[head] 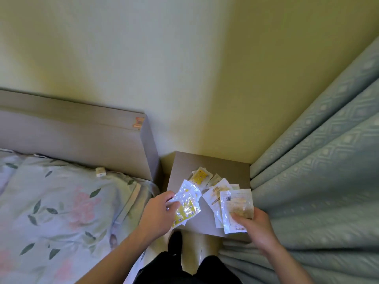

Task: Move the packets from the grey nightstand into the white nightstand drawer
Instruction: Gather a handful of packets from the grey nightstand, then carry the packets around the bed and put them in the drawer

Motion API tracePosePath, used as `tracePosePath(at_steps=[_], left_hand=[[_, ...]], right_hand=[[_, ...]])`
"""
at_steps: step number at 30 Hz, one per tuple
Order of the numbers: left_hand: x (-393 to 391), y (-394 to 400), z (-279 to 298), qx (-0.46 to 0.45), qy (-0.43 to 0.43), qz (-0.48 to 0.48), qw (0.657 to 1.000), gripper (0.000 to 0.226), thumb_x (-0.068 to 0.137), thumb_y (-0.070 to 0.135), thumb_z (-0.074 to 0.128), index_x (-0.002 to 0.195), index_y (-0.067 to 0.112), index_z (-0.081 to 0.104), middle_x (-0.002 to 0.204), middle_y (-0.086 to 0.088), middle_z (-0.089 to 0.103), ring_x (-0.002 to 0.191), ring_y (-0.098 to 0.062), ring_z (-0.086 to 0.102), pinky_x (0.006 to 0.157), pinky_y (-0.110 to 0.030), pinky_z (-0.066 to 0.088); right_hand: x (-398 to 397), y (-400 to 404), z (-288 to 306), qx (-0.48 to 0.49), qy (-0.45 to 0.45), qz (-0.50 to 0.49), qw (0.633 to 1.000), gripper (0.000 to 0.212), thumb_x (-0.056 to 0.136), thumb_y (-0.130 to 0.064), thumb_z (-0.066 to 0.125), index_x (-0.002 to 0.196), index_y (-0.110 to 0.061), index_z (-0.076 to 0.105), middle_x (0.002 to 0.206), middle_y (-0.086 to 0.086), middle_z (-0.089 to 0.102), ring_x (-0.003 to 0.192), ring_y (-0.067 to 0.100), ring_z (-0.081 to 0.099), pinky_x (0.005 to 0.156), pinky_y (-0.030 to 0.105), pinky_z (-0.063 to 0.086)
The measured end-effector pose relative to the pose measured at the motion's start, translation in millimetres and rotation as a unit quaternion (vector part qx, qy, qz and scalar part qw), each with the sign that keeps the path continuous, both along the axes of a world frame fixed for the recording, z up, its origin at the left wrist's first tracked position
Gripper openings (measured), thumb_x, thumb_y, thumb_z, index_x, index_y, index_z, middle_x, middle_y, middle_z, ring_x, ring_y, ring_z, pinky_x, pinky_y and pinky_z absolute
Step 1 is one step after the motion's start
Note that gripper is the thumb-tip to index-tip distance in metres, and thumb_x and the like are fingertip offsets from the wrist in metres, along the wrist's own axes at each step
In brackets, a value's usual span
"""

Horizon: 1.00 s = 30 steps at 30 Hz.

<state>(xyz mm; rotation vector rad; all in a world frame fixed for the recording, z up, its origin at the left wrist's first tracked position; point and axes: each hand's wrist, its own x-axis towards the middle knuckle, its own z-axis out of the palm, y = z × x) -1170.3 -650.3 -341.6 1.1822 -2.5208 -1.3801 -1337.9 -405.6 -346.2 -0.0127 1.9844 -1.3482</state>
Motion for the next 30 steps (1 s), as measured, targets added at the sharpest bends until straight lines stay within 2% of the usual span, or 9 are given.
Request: tracePosePath(at_steps=[5,8,11,13,15,17,20,26,30], left_hand=[[39.7,43.9,26.8,-0.016,0.034,0.05,0.998,0.032,0.089,0.018,0.061,0.065,0.023,0.04,0.058,0.005,0.039,0.057,-0.012,0.033,0.054,-0.028,0.031],[70.7,76.3,33.0,-0.021,0.028,0.099,0.994,0.024,0.09,0.018,0.063,0.069,0.02,0.051,0.063,-0.003,0.051,0.058,-0.011,0.041,0.058,-0.031,0.038],[104.4,110.6,35.3,-0.028,0.02,0.133,0.99,0.015,0.09,0.019,0.065,0.076,0.017,0.061,0.069,-0.003,0.06,0.066,-0.019,0.055,0.063,-0.033,0.046],[128.3,131.7,40.5,-0.033,0.013,0.154,0.987,0.013,0.092,0.02,0.065,0.079,0.021,0.065,0.07,0.003,0.062,0.069,-0.018,0.059,0.064,-0.033,0.047],[156.0,152.1,46.8,-0.045,0.005,0.181,0.982,0.017,0.093,0.02,0.065,0.077,0.025,0.063,0.068,0.008,0.062,0.065,-0.009,0.056,0.06,-0.025,0.042],[186.9,170.6,52.9,-0.049,0.006,0.216,0.975,0.018,0.092,0.022,0.065,0.075,0.027,0.062,0.068,0.011,0.063,0.063,-0.008,0.055,0.057,-0.024,0.04],[238.7,194.9,64.0,-0.047,-0.001,0.264,0.963,0.016,0.092,0.023,0.064,0.078,0.03,0.064,0.071,0.015,0.065,0.065,-0.006,0.058,0.058,-0.028,0.043],[363.5,236.0,75.8,-0.059,-0.002,0.364,0.929,0.017,0.093,0.023,0.063,0.077,0.025,0.059,0.065,0.001,0.061,0.062,-0.022,0.051,0.056,-0.035,0.042],[475.1,278.2,85.8,-0.058,0.018,0.438,0.897,0.019,0.094,0.021,0.062,0.076,0.023,0.057,0.063,-0.002,0.056,0.054,-0.015,0.041,0.054,-0.03,0.035]], right_hand=[[10.3,18.4,19.5,-0.052,-0.019,0.042,0.998,0.02,0.087,0.0,0.075,0.104,-0.009,0.075,0.093,0.004,0.081,0.084,0.018,0.078,0.072,0.029,0.061],[23.4,30.8,25.1,-0.073,-0.085,0.065,0.992,0.027,0.084,-0.009,0.075,0.111,-0.01,0.075,0.106,0.01,0.079,0.102,0.03,0.075,0.096,0.049,0.057],[42.9,46.9,25.7,-0.092,-0.107,0.088,0.986,0.044,0.069,-0.023,0.077,0.111,-0.012,0.077,0.112,0.017,0.076,0.11,0.041,0.07,0.105,0.06,0.05],[59.3,57.2,29.9,-0.098,-0.107,0.131,0.981,0.04,0.073,-0.022,0.078,0.111,-0.012,0.077,0.112,0.017,0.076,0.11,0.039,0.071,0.104,0.057,0.051],[79.0,66.0,38.5,-0.099,-0.1,0.177,0.974,0.026,0.083,-0.012,0.075,0.109,-0.011,0.077,0.107,0.014,0.078,0.102,0.033,0.074,0.093,0.047,0.058],[100.3,70.9,46.3,-0.093,-0.087,0.22,0.967,0.026,0.082,-0.011,0.077,0.108,-0.011,0.076,0.104,0.011,0.079,0.095,0.028,0.076,0.083,0.039,0.059],[138.5,72.0,55.5,-0.071,-0.061,0.282,0.955,0.027,0.082,-0.013,0.08,0.108,-0.013,0.077,0.102,0.006,0.08,0.094,0.024,0.077,0.088,0.042,0.06],[236.4,58.6,71.2,-0.05,0.021,0.406,0.912,0.022,0.084,-0.003,0.078,0.101,-0.016,0.079,0.095,0.001,0.081,0.09,0.02,0.078,0.083,0.038,0.062],[338.5,51.8,82.8,-0.063,0.038,0.472,0.879,0.018,0.084,0.002,0.077,0.095,-0.012,0.079,0.09,0.004,0.081,0.085,0.019,0.077,0.072,0.027,0.06]])
